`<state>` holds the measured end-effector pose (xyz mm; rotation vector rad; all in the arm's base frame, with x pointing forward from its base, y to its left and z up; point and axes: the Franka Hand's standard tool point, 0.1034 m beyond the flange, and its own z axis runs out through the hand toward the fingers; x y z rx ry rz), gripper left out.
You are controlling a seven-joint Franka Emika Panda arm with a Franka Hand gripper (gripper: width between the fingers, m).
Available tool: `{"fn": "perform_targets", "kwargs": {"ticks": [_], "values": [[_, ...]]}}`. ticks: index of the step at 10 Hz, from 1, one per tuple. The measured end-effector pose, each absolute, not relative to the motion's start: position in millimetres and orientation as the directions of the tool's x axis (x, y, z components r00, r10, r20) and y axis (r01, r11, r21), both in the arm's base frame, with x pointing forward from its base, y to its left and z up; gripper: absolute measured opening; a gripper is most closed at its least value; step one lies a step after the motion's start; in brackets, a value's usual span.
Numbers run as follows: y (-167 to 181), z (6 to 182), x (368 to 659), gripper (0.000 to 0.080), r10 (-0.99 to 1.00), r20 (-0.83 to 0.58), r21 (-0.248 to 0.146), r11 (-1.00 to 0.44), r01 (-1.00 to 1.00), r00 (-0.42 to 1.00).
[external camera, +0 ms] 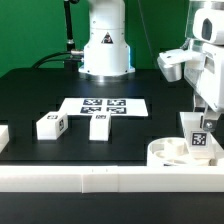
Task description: Assemble stool
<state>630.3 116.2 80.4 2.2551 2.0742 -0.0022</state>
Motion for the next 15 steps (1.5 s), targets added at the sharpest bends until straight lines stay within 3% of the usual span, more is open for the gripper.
{"fn": "perform_targets", "kwargs": {"ticks": [2, 4, 6, 11, 13, 15], "values": [[116.2, 80.4, 630.3, 0.0337, 0.972, -0.044, 0.063, -0.227, 0.972, 0.229], [118.1, 79.5, 627.0, 0.0337, 0.825, -0.025, 0.055, -0.563, 0.825, 0.564], [120.6, 78.9, 624.9, 0.0337, 0.606, -0.003, 0.033, -0.795, 0.605, 0.796], [121.1, 78.7, 624.5, 0.0337, 0.161, 0.011, 0.022, -0.987, 0.161, 0.987], [119.7, 78.2, 623.1, 0.0337, -0.114, 0.008, -0.002, -0.994, -0.114, 0.993], [118.6, 78.3, 623.8, 0.0337, -0.423, -0.013, -0.053, -0.904, -0.423, 0.906]]}}
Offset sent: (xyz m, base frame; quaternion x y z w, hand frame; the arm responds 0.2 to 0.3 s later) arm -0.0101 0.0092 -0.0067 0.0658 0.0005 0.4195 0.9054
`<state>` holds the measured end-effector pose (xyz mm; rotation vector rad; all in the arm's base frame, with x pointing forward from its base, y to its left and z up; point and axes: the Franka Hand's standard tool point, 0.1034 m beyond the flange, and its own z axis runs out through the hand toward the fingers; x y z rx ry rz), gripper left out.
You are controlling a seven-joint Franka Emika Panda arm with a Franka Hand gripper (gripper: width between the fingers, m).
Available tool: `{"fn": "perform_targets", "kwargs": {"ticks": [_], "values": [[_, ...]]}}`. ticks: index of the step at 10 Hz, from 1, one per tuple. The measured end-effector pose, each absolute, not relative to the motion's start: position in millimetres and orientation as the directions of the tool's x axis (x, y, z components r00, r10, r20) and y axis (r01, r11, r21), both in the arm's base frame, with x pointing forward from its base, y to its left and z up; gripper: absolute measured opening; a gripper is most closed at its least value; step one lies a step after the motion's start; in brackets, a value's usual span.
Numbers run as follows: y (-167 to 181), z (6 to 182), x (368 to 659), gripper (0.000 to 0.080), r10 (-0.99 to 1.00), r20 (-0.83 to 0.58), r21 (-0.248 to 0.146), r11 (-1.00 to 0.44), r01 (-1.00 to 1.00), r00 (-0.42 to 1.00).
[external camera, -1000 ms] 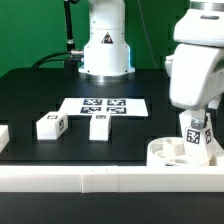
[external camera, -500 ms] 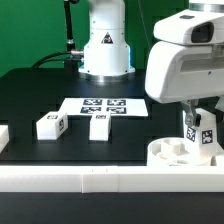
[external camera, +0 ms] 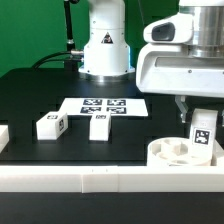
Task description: Assemble stool
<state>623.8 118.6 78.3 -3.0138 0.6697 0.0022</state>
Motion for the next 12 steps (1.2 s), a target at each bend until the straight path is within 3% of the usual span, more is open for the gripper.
{"fn": "perform_targets", "kwargs": {"ticks": [6, 9, 12], "values": [[121.5, 78.6, 623.7, 0.0337, -0.861, -0.059, -0.049, -0.503, -0.863, 0.505], [121.3, 77.9, 624.5, 0.0337, -0.987, -0.137, -0.090, -0.069, -0.994, 0.081], [122.4, 78.1, 627.0, 0.0337, -0.929, -0.228, -0.075, 0.316, -0.946, -0.292]]}}
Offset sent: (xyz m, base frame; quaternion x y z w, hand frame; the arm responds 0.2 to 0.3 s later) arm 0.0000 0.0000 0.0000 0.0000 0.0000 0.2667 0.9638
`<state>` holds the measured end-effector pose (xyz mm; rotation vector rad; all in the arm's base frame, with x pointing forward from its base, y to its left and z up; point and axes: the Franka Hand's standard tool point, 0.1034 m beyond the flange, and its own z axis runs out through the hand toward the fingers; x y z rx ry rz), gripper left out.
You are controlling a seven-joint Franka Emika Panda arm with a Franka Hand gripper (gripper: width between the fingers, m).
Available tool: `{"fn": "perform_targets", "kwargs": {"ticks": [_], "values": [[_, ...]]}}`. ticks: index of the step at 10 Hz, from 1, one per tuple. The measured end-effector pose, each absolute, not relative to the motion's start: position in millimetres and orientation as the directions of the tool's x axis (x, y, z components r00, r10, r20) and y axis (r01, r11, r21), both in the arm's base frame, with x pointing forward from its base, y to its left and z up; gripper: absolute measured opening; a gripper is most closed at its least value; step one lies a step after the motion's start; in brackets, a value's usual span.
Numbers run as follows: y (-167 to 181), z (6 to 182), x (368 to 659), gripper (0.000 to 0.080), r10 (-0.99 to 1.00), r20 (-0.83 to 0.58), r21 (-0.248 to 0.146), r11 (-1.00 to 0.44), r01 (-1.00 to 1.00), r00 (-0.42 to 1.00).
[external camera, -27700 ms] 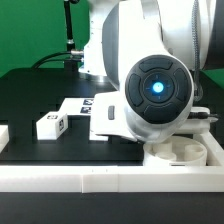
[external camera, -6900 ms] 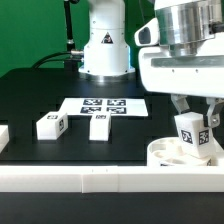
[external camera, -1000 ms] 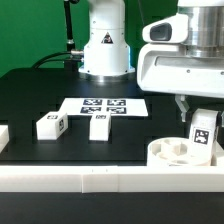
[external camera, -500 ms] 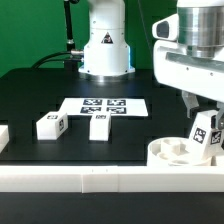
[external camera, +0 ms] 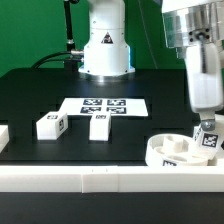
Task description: Assemble stool
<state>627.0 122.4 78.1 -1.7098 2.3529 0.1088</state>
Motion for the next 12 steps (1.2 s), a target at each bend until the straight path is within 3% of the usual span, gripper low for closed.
{"fn": "perform_targets", "kwargs": {"ticks": [3, 4, 5, 6, 7, 9, 12], "values": [[124.7, 77.8, 626.7, 0.0337, -0.843, -0.262, -0.021, 0.491, -0.871, -0.469], [127.8, 77.7, 626.1, 0.0418, -0.844, -0.273, -0.019, 0.484, -0.875, -0.461], [127.4, 78.9, 626.7, 0.0551, -0.860, -0.274, -0.029, 0.456, -0.890, -0.431], [122.6, 88.4, 629.0, 0.0551, -0.885, -0.278, -0.059, 0.404, -0.913, -0.374], [116.7, 101.0, 627.2, 0.0632, -0.904, -0.279, -0.086, 0.359, -0.929, -0.324], [100.8, 123.9, 624.2, 0.0644, -0.935, -0.270, -0.133, 0.274, -0.953, -0.231], [99.7, 122.2, 621.9, 0.0649, -0.938, -0.264, -0.129, 0.265, -0.956, -0.224]]}}
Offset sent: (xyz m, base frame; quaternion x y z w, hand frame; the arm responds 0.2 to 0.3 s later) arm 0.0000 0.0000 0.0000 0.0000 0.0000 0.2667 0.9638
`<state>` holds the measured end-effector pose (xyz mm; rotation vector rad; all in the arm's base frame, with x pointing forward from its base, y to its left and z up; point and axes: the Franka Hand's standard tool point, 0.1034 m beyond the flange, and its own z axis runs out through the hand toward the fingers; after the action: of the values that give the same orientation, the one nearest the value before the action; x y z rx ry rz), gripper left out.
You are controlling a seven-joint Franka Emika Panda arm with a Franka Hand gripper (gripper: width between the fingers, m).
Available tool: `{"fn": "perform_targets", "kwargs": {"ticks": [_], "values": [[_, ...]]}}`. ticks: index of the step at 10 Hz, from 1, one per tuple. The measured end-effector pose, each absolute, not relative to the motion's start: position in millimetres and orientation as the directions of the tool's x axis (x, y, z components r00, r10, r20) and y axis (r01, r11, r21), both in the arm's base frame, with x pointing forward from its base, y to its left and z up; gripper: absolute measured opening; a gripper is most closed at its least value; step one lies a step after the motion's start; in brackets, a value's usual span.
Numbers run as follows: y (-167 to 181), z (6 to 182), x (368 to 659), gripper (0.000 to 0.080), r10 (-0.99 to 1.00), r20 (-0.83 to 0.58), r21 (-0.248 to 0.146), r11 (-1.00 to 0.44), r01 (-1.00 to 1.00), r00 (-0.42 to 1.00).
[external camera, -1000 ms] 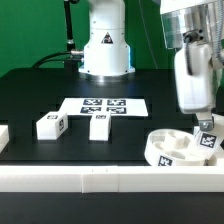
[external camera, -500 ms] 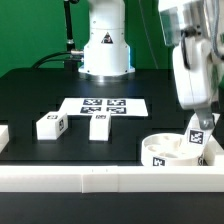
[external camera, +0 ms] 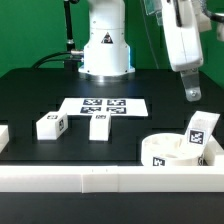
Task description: Assemble stool
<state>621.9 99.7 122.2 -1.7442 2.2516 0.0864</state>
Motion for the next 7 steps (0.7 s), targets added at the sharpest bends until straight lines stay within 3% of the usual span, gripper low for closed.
{"fn": "perform_targets", "kwargs": {"ticks": [3, 4, 7], "values": [[99.0, 121.4, 621.4, 0.0649, -0.942, -0.261, -0.132, 0.252, -0.959, -0.212], [85.1, 117.8, 616.3, 0.0649, -0.965, -0.235, -0.155, 0.153, -0.976, -0.114], [30.0, 107.2, 605.5, 0.0649, -0.986, -0.168, -0.168, 0.026, -0.985, 0.003]]}}
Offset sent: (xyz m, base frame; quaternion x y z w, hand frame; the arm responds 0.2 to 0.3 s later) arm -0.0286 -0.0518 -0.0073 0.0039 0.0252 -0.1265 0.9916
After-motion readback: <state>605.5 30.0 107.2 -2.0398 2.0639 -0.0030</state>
